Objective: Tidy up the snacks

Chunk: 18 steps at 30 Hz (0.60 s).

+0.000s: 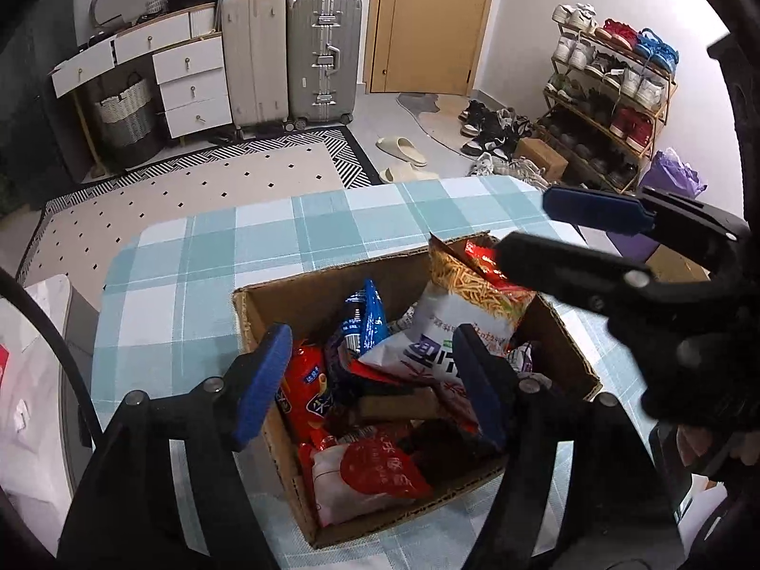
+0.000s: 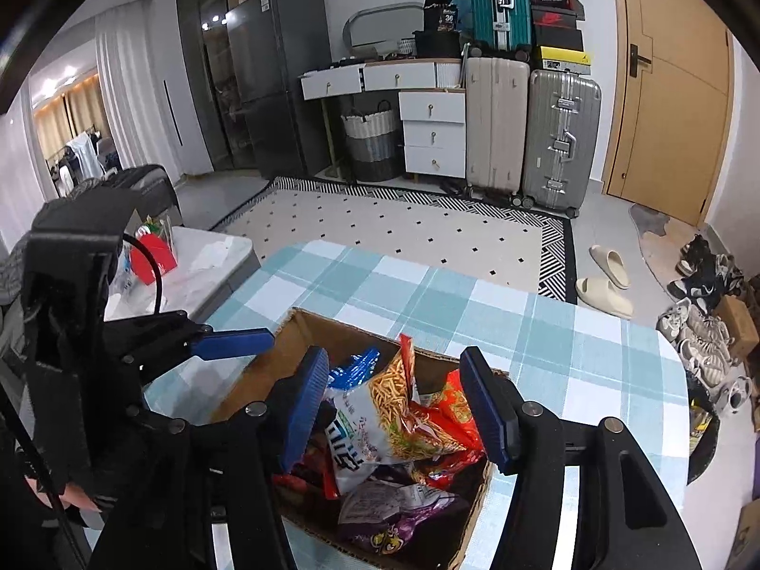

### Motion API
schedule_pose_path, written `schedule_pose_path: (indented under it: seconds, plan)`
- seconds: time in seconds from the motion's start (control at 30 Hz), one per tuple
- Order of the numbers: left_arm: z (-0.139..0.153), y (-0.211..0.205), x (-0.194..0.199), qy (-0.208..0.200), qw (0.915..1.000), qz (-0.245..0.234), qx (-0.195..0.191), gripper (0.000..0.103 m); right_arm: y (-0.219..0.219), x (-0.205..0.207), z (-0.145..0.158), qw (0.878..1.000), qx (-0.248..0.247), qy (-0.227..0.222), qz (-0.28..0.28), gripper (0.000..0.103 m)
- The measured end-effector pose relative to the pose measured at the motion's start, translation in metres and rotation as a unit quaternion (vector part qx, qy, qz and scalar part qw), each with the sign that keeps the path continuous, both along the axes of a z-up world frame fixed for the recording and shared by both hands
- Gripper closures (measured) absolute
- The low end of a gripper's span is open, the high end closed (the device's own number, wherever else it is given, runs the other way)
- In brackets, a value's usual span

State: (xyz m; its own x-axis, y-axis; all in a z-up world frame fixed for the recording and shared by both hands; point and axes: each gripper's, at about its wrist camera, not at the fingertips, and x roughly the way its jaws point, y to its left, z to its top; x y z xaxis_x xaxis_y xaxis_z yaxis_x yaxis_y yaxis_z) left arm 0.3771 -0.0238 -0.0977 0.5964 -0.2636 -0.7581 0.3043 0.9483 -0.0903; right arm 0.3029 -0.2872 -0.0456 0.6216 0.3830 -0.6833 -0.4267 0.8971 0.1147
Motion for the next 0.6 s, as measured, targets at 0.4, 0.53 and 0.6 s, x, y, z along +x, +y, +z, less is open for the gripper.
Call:
schedule_pose_path:
  seconds: [0.4, 0.53, 0.6]
  plan:
    - [0.034, 0.008, -0.037, -0.026, 0.9995, 0.015, -0.007, 0.032, -0.019, -0.028, 0.031, 0.999, 0.023, -0.037, -0.018, 0.028]
    - [0.057, 0.006, -0.057, -0.058, 0.9980, 0.024, -0.008, 0.022, -0.022, -0.041, 0.044, 0.998, 0.017, -0.053, -0.026, 0.027]
    - [0.067, 0.005, -0.064, -0.065, 0.9975, 0.029, 0.000, 0.022, -0.022, -0.052, 0.051, 0.997, 0.004, -0.069, -0.026, 0.018]
